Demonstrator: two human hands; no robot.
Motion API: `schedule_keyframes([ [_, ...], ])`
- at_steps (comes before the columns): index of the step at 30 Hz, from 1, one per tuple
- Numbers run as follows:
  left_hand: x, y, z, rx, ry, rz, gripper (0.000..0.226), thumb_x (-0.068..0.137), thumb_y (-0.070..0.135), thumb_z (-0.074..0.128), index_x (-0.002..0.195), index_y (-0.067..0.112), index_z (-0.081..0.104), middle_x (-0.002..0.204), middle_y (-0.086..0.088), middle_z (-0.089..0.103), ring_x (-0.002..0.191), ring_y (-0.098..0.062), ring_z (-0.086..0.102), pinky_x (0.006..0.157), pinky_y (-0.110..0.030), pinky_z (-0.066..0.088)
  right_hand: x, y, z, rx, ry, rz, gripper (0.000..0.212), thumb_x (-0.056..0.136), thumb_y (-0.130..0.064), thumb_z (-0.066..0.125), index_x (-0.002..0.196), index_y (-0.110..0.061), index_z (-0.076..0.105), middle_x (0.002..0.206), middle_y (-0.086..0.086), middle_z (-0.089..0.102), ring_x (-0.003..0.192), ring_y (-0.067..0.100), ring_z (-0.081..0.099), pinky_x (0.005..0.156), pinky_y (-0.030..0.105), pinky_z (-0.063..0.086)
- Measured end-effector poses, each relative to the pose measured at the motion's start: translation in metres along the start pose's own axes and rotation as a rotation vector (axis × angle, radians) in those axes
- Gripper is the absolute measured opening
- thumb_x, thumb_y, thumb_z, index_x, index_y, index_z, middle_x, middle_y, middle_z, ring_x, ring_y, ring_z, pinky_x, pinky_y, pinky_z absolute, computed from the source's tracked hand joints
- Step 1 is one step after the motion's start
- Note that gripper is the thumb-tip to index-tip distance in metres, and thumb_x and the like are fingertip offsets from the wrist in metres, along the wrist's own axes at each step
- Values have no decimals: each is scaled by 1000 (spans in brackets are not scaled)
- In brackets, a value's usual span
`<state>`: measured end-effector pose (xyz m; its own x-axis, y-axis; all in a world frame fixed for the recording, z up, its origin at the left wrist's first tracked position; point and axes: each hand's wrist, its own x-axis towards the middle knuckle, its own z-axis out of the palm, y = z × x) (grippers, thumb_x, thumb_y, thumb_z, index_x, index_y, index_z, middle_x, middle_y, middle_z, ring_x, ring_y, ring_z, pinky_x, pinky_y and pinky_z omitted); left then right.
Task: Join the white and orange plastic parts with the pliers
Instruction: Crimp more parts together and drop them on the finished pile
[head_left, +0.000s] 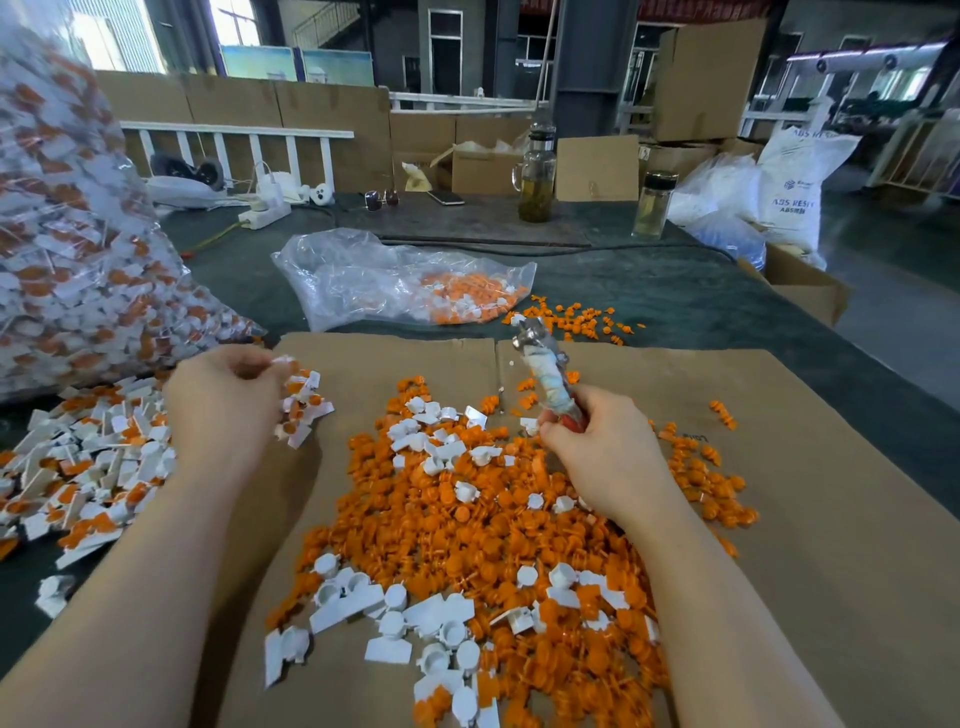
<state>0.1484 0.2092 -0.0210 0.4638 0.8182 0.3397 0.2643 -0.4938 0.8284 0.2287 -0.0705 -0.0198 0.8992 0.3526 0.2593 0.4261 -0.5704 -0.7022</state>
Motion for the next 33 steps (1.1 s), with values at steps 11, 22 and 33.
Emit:
schedule_keyframes([
  [11,9,-19,-17,609,133,-22,26,94,14,63,118,7,70,114,-24,67,104,-45,56,87,-51,48,3,9,4,-354,-95,108,26,88,-36,62,70,-26,48,71,-7,57,62,8,55,47,24,36],
  [22,-31,53,10,172,-756,253,12,82,43,74,84,32,70,84,10,69,80,-6,62,64,-23,43,1,4,5,-500,-164,139,32,86,-50,64,105,-24,63,85,-5,63,75,14,62,67,35,59],
  [33,-55,65,28,458,-824,471,8,82,36,77,87,35,71,88,19,59,74,4,52,56,-8,32,2,5,6,-444,-182,171,33,86,-48,66,107,-24,60,90,-5,63,80,15,62,70,35,58],
])
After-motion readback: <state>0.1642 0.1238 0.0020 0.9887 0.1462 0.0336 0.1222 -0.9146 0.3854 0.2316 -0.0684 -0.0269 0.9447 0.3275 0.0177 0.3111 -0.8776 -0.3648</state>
